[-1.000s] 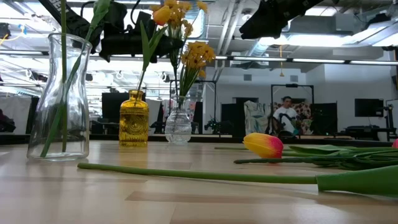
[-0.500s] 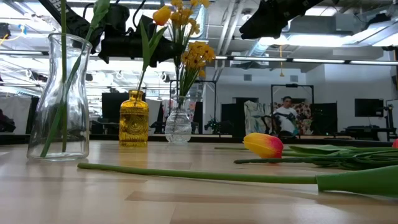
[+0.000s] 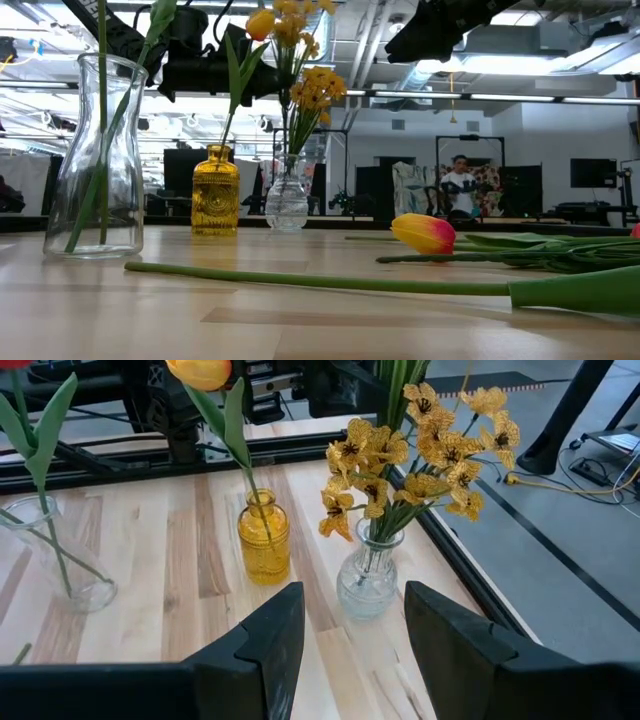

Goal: Sort flowers into vase by color
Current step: Put the top yellow flowers into the top transparent vase

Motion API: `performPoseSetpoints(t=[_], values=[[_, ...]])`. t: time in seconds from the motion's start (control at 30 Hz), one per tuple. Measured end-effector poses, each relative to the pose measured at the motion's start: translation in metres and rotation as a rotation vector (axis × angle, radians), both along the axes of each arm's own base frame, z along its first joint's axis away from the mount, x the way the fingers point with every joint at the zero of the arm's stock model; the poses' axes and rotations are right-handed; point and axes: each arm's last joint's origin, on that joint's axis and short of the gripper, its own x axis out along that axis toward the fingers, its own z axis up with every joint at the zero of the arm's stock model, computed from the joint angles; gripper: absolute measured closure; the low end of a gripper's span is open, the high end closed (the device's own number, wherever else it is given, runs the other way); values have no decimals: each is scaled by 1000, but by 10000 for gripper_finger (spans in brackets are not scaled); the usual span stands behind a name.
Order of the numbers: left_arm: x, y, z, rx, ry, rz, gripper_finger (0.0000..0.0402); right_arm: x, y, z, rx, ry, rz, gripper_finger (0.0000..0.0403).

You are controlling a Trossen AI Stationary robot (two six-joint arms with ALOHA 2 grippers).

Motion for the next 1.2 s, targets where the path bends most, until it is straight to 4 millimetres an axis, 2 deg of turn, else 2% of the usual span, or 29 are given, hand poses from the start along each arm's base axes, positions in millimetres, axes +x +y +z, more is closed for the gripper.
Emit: performPoseSetpoints(t=[0.13,0.2,0.9,1.2], values=[[0,0,-1,-4,5,0,387,0,0,0,0,0,0,204],[0,0,-1,-11,15,0,394,0,0,0,0,0,0,204],[-1,1,-22,-110,201,30,373,0,0,0,0,0,0,204],[-1,1,-26,-87,248,59,371,0,0,0,0,0,0,204]])
